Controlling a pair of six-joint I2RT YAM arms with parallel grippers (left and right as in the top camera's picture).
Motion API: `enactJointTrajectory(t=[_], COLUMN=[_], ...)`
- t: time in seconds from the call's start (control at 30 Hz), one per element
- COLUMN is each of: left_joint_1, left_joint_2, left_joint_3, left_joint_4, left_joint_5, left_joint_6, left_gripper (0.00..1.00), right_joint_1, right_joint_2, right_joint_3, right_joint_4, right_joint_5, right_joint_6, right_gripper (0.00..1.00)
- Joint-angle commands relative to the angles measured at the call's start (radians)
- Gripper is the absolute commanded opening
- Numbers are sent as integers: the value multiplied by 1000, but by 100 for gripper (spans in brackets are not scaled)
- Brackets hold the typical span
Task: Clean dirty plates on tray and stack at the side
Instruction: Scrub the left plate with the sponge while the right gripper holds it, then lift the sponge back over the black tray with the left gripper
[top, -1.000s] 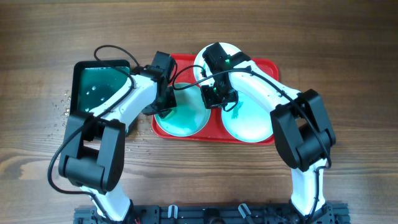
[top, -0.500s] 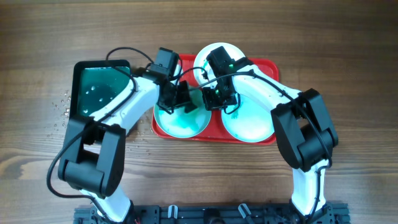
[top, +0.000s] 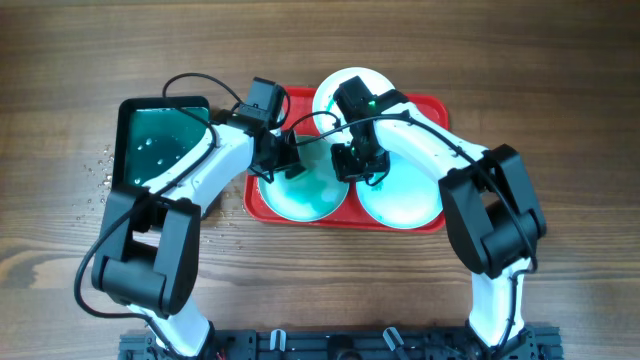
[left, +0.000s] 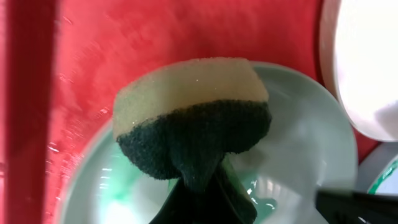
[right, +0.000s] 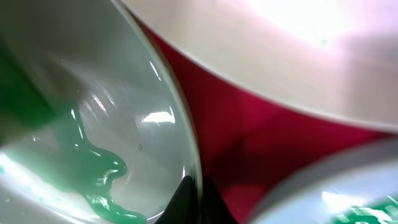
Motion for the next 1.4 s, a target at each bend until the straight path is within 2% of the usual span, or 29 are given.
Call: enactJointTrajectory(t=[0.0, 0.27, 0.53, 0.7, 0.83, 0.97, 1.23, 1.37], left_joint_1=[13, -8, -37, -37, -31, -8, 39, 40], left_joint_2=[0, 65, 88, 132, 129, 129, 105, 42], left_joint_3=[-7, -7, -7, -7, -6, -6, 9, 42], left_joint_4=[13, 57, 10, -11, -79, -164, -247, -312], left_joint_5=[-13, 273, 258, 146, -109, -263, -306, -412], left_joint_6=[-10, -9, -9, -9, -10, -10, -8, -9], left_gripper=[4, 4, 4, 4, 4, 4, 4, 4], right_joint_1=[10, 50, 69, 69, 69, 69, 69, 69], right_joint_2=[-51, -51, -51, -51, -51, -51, -51, -51], right_joint_3=[8, 6, 6, 6, 6, 6, 6, 6], right_joint_4=[-28, -14, 0, -5, -12, -8, -8, -8], right_joint_5=[68, 68, 68, 68, 68, 68, 69, 77], right_joint_6=[-24, -32, 3, 3, 1, 1, 2, 5], right_gripper=[4, 4, 4, 4, 4, 4, 4, 4])
